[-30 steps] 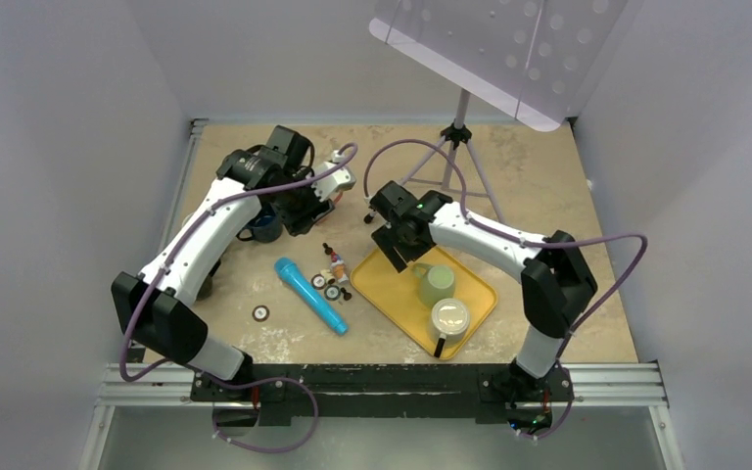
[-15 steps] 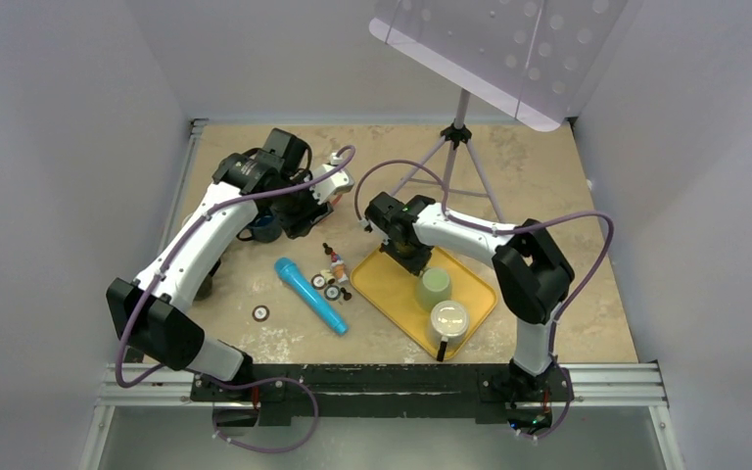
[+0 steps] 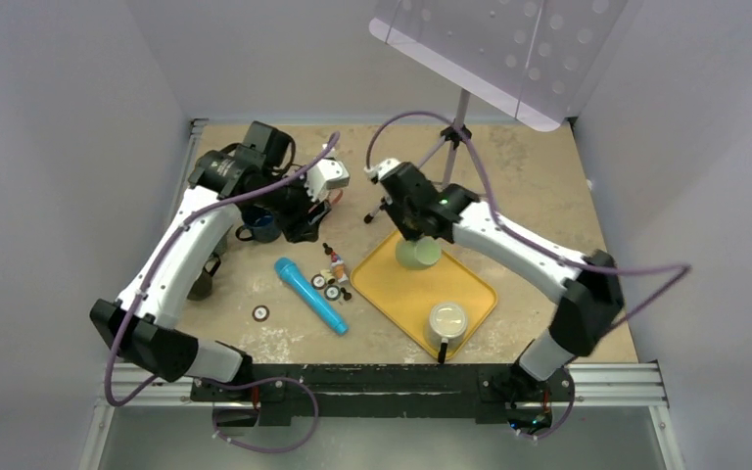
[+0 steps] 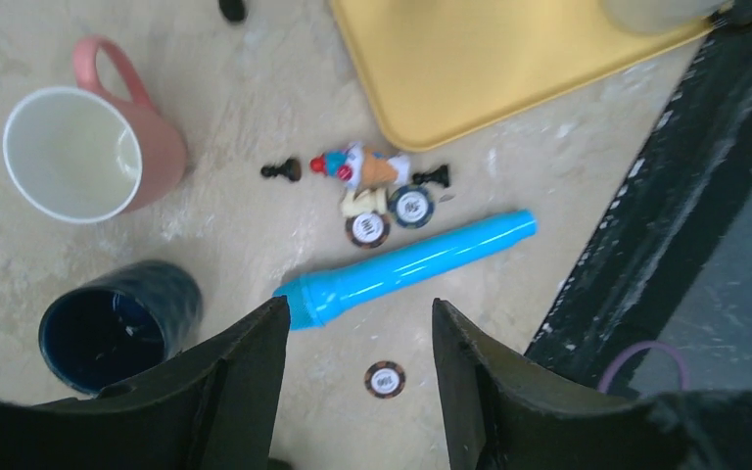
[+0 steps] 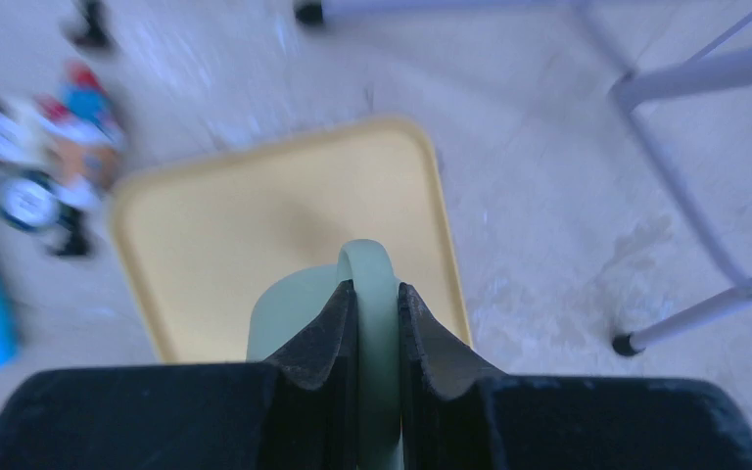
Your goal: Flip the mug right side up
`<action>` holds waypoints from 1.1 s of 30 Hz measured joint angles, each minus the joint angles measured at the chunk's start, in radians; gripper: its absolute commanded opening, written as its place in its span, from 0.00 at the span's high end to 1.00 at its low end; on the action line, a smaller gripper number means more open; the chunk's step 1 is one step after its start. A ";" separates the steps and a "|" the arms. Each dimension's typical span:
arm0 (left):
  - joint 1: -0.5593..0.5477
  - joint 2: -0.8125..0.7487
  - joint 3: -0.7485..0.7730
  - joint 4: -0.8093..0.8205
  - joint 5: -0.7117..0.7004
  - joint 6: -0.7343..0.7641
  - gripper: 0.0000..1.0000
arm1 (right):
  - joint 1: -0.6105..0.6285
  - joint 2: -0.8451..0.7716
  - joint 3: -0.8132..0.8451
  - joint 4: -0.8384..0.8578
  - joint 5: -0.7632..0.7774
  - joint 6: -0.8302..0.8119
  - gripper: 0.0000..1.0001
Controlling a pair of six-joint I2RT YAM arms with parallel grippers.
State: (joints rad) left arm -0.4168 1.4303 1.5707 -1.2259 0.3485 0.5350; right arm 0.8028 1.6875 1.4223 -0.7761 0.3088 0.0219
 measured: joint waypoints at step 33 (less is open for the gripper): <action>0.013 -0.213 0.073 0.383 0.768 -0.640 0.53 | 0.094 -0.712 -0.456 1.227 -0.352 0.544 1.00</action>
State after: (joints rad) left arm -0.4042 1.2171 1.6436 -0.8425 1.1168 -0.1047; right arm 0.8967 0.9752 0.9665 0.4507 -0.0433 0.5655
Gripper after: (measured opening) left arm 0.662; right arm 0.158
